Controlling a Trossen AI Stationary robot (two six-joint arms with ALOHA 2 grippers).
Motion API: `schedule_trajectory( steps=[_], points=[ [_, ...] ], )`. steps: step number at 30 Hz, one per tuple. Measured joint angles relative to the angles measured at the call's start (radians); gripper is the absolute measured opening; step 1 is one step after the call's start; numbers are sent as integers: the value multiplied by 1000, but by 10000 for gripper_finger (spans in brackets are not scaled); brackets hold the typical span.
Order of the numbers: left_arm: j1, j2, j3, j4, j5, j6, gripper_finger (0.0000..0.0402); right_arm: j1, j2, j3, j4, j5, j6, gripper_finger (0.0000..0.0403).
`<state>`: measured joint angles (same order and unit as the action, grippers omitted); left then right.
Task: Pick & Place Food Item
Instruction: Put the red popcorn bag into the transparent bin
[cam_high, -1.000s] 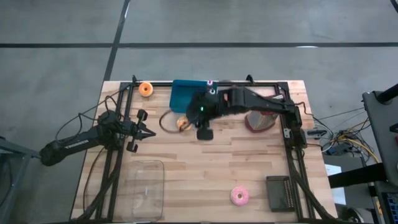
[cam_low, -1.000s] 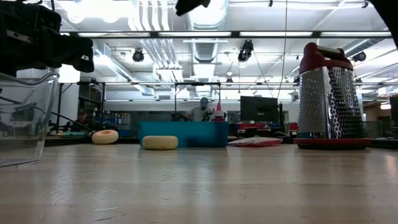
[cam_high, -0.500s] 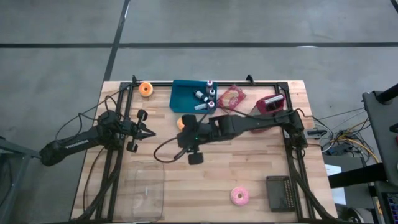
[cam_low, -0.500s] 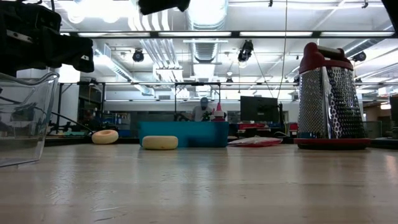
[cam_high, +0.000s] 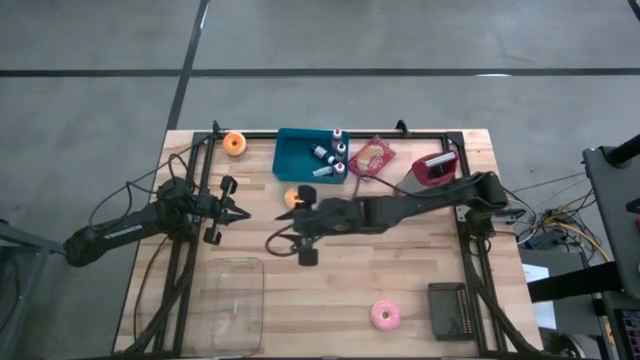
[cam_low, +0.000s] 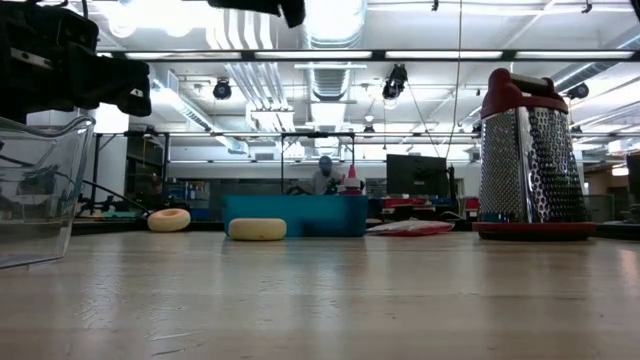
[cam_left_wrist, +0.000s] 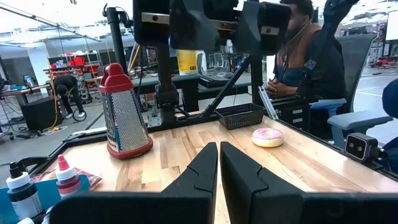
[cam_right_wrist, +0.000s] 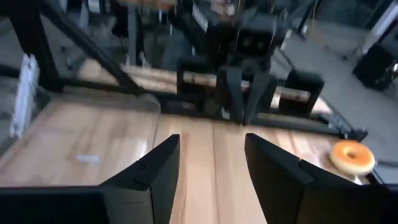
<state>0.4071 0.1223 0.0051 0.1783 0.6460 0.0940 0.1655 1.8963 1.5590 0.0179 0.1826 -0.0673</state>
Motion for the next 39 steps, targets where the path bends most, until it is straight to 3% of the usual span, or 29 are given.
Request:
schedule_trajectory(
  steps=[8, 15, 20, 24, 30, 35, 39],
  points=[
    [0, 4, 0, 0, 0, 0, 26, 2, -99, -280, 225, -4, -7, 179],
    [0, 8, 0, -2, -1, 0, 26, 12, -179, -461, 261, -34, -16, 174],
    [0, 13, 0, 2, 0, 0, 26, 35, -218, -569, 254, -26, 175, 175],
    [0, 17, 0, 2, 0, 0, 26, 64, -227, -613, 254, 16, 362, 176],
    [0, 18, 0, 0, 0, 0, 26, 92, -228, -621, 222, 114, 382, 178],
    [0, 18, 0, 0, 0, 0, 26, 106, -228, -590, 97, 101, 382, 180],
    [0, 19, 0, 0, 0, 0, 26, 134, -242, -564, -115, 38, 450, 180]
  ],
)
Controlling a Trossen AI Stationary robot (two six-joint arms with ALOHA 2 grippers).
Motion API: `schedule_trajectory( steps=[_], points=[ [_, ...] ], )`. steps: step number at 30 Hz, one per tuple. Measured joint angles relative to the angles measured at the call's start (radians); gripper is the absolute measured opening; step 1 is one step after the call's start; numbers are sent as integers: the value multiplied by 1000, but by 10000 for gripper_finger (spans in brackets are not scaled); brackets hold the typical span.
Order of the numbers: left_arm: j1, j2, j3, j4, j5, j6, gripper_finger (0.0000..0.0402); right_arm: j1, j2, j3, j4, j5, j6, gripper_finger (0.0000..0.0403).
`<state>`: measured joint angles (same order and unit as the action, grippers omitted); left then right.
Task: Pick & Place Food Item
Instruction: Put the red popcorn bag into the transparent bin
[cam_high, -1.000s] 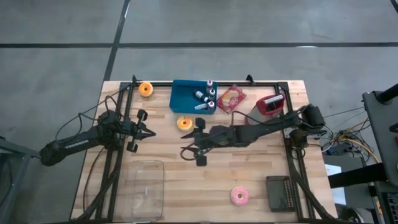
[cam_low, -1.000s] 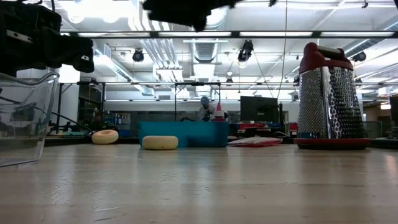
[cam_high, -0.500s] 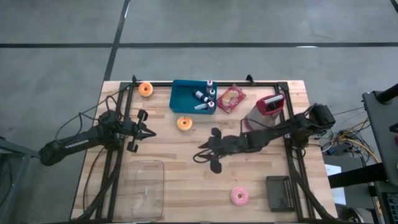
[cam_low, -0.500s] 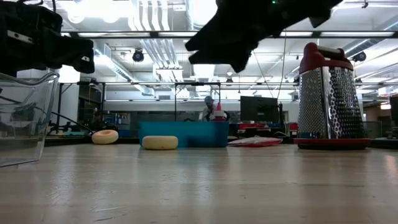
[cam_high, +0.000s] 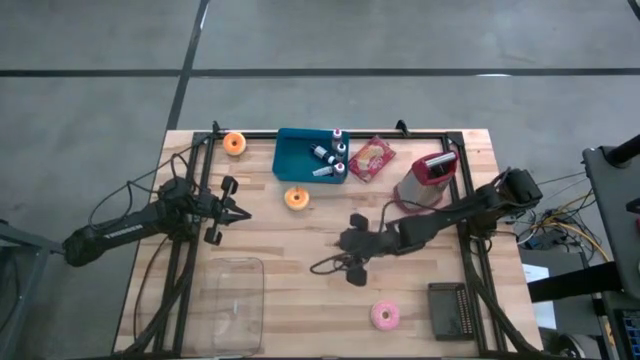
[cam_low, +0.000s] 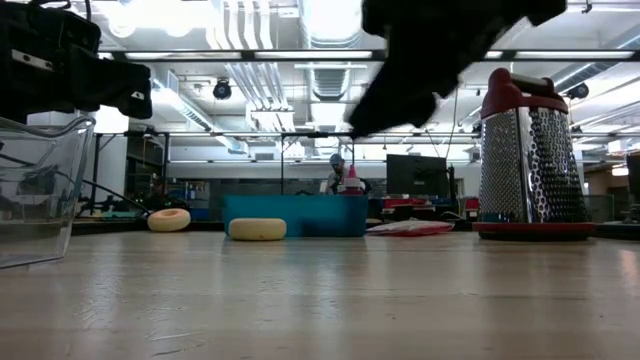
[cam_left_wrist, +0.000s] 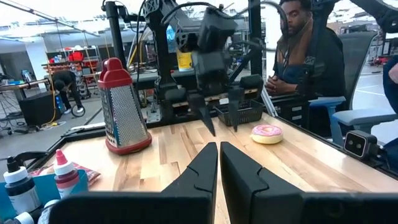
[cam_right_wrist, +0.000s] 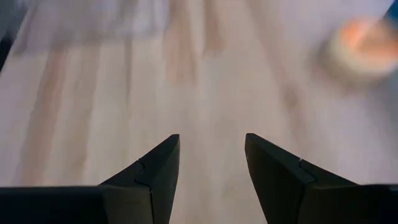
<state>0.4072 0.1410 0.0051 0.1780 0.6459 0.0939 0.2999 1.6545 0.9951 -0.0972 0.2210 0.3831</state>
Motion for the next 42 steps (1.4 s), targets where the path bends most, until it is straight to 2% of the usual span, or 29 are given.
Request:
schedule_trajectory(
  steps=[3, 13, 21, 27, 33, 38, 40, 42],
  points=[
    [0, 2, 0, 0, 0, 0, 26, 27, -10, 22, -143, -69, 104, 180],
    [0, 6, 0, 1, 0, 0, 26, 125, -19, 203, -574, -57, 403, 175],
    [0, 7, 0, 0, 0, 0, 26, 173, -18, 225, -711, -74, 687, 166],
    [0, 8, 0, 0, 0, 0, 26, 194, -17, 220, -720, -201, 799, 169],
    [0, 8, 0, 0, 0, 0, 26, 228, -17, 216, -829, -326, 997, 165],
    [0, 8, 0, 0, 0, 0, 26, 263, -17, 216, -823, -306, 1054, 166],
    [0, 8, 0, 0, 0, 0, 26, 272, -17, 218, -824, -245, 1052, 168],
    [0, 8, 0, 0, 0, 0, 26, 274, -17, 222, -836, -132, 1036, 171]
  ],
)
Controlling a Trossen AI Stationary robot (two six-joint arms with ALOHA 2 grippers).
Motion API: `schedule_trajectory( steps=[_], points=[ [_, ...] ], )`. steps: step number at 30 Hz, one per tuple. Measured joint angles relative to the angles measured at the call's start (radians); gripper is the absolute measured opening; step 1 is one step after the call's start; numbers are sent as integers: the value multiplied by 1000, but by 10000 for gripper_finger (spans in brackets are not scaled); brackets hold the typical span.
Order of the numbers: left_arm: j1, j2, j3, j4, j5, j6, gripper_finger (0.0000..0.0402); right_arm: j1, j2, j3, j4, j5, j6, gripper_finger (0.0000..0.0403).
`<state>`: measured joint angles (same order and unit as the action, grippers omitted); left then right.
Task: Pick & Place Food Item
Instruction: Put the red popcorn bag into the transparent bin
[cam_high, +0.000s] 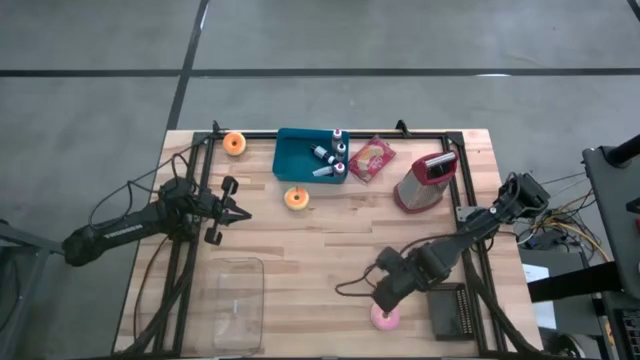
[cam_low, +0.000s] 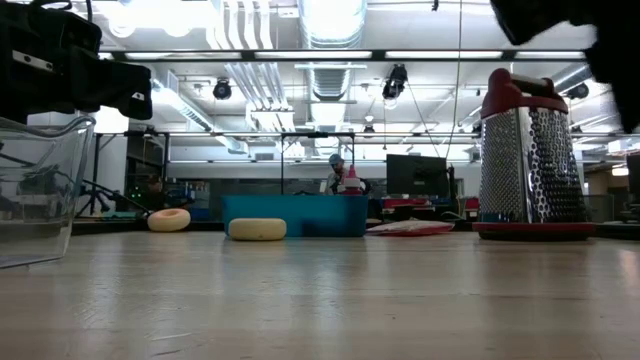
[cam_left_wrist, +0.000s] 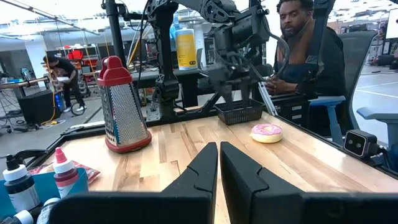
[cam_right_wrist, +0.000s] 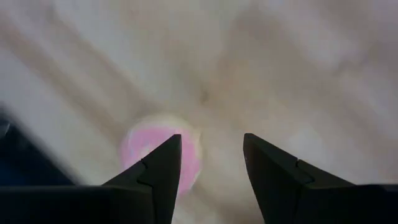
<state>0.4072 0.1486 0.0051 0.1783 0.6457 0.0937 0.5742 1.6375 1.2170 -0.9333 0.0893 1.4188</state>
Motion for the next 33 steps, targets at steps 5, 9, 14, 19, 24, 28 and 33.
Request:
schedule_trajectory(
  steps=[5, 9, 14, 19, 24, 28, 33],
  points=[
    [0, 0, 0, 0, 0, 0, 26, -26, 0, -19, -49, 430, -155, 179],
    [0, 0, 0, 0, 0, 0, 26, -116, 3, -57, -43, 644, -408, 184],
    [0, 0, 0, 0, 0, 0, 26, -267, 18, -120, 54, 672, -599, 198],
    [0, 0, 0, 0, 0, 0, 26, -408, 25, -160, 104, 669, -775, 223],
    [0, 0, 0, 0, 0, 0, 26, -508, 24, -181, 185, 662, -1028, 241],
    [0, 0, 0, 0, 0, 0, 26, -582, 24, -200, 272, 607, -1147, 248],
    [0, 0, 0, 0, 0, 0, 26, -637, 24, -245, 373, 535, -1339, 251]
  ],
)
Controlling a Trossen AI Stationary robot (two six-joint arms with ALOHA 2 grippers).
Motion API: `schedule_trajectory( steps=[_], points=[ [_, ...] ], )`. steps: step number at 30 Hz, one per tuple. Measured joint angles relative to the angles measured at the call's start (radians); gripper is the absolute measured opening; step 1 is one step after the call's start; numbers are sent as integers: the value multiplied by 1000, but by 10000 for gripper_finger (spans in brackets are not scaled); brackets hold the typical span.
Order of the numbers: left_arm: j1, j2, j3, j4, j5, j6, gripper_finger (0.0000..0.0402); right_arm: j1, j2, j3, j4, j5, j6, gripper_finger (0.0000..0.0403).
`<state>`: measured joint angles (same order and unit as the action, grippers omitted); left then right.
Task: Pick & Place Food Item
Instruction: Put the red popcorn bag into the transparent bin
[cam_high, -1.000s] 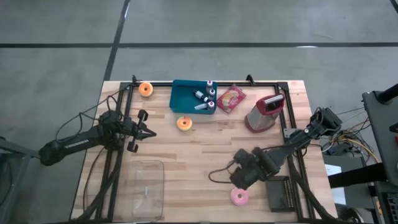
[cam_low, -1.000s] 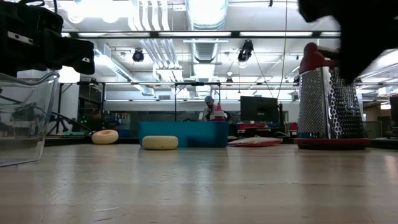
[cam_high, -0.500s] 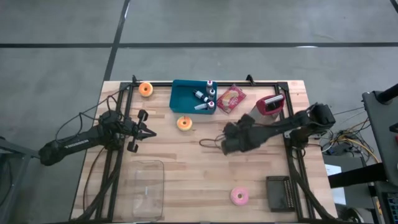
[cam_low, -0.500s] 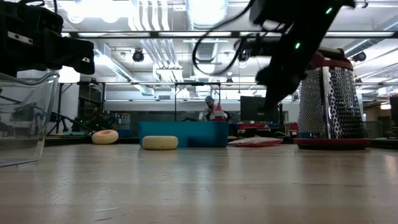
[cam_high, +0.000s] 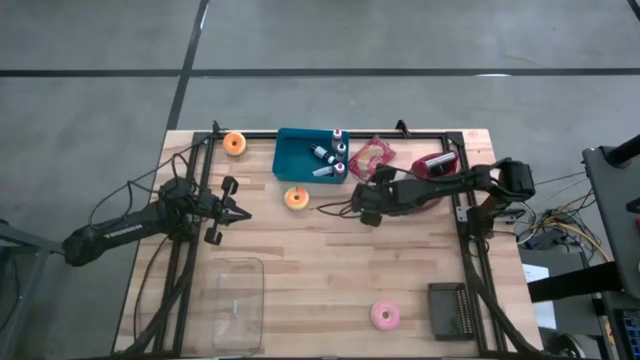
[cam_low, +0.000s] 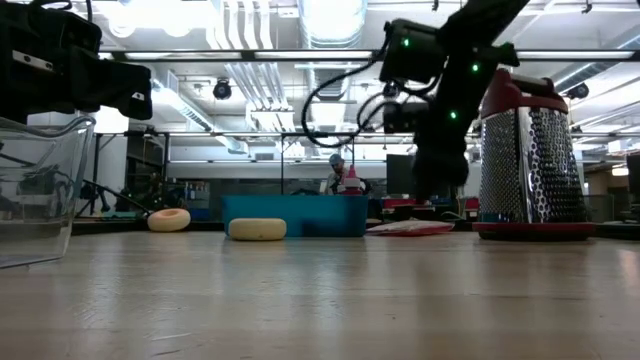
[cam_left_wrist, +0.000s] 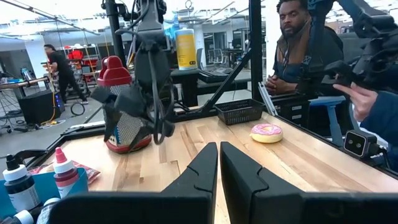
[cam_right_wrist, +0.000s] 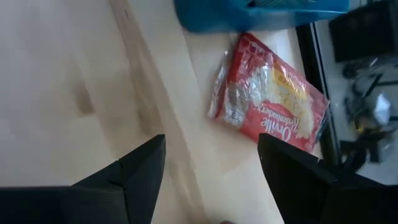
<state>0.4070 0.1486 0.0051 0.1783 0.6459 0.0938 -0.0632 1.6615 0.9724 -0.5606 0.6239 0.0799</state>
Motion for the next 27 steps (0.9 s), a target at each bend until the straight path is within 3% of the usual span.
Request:
schedule_trajectory(
  steps=[7, 13, 27],
  points=[
    [0, 0, 0, 0, 0, 0, 26, -34, 2, -66, 33, 10, -154, 251],
    [0, 0, 0, 0, 0, 0, 26, -37, 2, -143, 218, 116, -329, 248],
    [0, 0, 0, 0, 0, 0, 26, -106, 2, -273, 549, 27, -501, 239]
  ],
)
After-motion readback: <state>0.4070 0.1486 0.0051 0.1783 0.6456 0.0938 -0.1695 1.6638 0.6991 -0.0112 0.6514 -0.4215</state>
